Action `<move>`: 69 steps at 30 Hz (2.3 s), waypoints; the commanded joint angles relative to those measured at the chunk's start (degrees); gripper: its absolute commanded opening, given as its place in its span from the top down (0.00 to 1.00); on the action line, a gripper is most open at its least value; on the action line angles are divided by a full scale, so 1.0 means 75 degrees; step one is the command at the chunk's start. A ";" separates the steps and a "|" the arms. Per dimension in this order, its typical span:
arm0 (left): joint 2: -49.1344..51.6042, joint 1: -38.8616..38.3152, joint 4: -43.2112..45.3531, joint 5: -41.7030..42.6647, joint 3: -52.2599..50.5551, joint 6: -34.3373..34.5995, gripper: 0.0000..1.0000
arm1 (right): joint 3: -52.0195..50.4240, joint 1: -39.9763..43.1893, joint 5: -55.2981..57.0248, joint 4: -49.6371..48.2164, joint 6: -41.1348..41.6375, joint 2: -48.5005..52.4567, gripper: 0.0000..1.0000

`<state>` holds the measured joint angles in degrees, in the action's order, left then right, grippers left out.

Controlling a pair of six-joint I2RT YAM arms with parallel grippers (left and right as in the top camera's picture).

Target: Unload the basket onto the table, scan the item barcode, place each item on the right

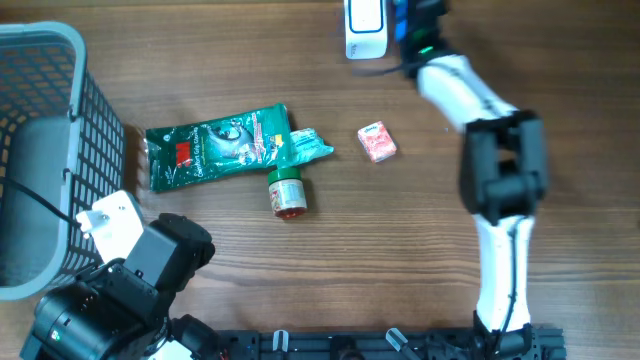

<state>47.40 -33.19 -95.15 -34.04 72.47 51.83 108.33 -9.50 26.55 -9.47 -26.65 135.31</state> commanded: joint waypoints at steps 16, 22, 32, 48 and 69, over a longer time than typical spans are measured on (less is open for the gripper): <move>-0.0012 0.0064 -0.0006 -0.0128 -0.0020 0.0154 0.00 | -0.0775 0.6219 -0.0213 0.5566 0.4800 -0.0530 0.21; -0.0012 0.0064 -0.0006 -0.0128 -0.0020 0.0154 0.00 | -0.0775 0.5826 -0.3462 0.5581 0.6024 -0.1781 0.00; -0.0012 0.0064 -0.0003 -0.0128 -0.0020 0.0154 0.00 | -0.0810 0.3232 -0.5659 0.7452 0.7778 -0.3395 0.00; -0.0012 0.0064 -0.0006 -0.0128 -0.0020 0.0154 0.00 | -0.4403 -0.0382 -0.6111 0.6298 1.0791 -0.3217 0.11; -0.0012 0.0064 -0.0006 -0.0128 -0.0020 0.0154 0.00 | -0.6714 -0.0440 -0.5429 0.3450 1.1806 -0.3217 0.52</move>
<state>47.40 -33.19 -95.15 -34.04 72.47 51.83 60.34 -12.67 -18.79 15.79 61.36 108.88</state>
